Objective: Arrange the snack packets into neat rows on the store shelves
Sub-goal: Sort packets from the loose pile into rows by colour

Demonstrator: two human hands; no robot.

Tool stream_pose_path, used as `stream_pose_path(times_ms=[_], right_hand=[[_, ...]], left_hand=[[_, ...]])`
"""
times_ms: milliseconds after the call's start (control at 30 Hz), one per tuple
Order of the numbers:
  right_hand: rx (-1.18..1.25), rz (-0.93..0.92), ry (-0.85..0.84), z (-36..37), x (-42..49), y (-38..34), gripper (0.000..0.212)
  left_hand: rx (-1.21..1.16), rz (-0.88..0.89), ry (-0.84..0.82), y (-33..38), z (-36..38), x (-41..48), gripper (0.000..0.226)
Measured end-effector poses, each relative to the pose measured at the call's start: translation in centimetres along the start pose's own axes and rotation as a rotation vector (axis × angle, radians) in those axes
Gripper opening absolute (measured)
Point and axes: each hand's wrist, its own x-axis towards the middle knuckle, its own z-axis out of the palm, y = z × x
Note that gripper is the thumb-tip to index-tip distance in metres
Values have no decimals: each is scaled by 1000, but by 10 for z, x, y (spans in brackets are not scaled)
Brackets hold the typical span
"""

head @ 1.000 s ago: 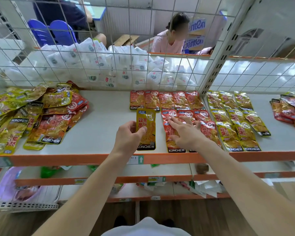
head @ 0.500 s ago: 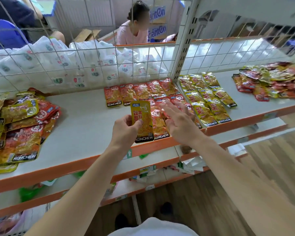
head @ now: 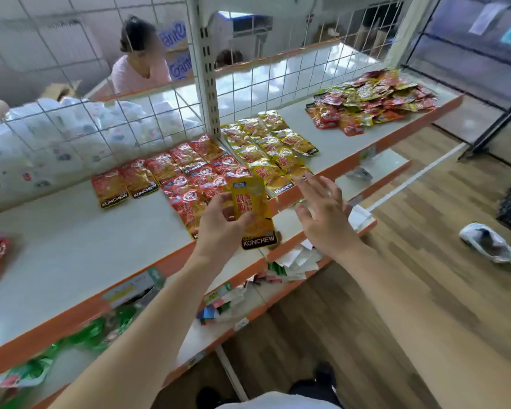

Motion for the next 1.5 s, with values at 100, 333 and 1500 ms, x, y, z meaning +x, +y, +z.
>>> stream_pose_path(times_ms=[100, 333, 1500], right_hand=[[4, -51, -44, -14, -3, 21, 56], [-8, -118, -68, -71, -6, 97, 57], [-85, -210, -305, -70, 164, 174, 61]], left_hand=[[36, 16, 75, 8, 26, -7, 58], [135, 154, 63, 27, 122, -21, 47], [519, 248, 279, 31, 201, 138, 49]])
